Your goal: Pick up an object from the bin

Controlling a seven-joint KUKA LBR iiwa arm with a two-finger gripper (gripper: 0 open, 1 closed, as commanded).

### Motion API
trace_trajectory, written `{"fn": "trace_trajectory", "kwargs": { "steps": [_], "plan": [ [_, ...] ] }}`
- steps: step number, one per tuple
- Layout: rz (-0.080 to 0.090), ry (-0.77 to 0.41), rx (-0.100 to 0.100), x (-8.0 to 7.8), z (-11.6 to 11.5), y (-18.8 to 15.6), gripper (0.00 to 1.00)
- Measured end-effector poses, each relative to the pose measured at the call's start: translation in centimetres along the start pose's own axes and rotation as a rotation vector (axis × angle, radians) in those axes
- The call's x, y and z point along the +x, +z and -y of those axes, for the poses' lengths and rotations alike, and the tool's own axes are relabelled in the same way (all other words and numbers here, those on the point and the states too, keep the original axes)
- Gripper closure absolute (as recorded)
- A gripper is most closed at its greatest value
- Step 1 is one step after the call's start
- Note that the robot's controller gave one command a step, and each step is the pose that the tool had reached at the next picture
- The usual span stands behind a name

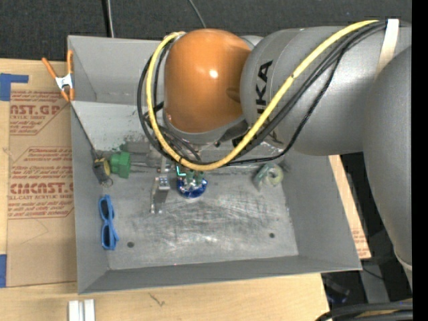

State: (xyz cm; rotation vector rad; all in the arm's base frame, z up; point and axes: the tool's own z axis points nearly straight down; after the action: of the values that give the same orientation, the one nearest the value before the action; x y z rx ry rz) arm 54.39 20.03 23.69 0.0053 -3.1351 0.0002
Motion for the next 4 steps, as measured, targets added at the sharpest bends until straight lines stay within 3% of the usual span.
{"fn": "trace_trajectory", "kwargs": {
  "steps": [1, 2, 3, 4],
  "plan": [
    [0.011, -0.471, 0.000, -4.0, -3.8, 16.6, 0.00],
    [0.010, -0.790, 0.001, -2.2, -4.4, 13.6, 0.00],
    [0.007, -1.262, 0.002, -1.1, -4.6, 13.7, 0.00],
    [0.023, -1.600, 0.006, -0.4, -4.7, 16.3, 0.00]
  ]
}}
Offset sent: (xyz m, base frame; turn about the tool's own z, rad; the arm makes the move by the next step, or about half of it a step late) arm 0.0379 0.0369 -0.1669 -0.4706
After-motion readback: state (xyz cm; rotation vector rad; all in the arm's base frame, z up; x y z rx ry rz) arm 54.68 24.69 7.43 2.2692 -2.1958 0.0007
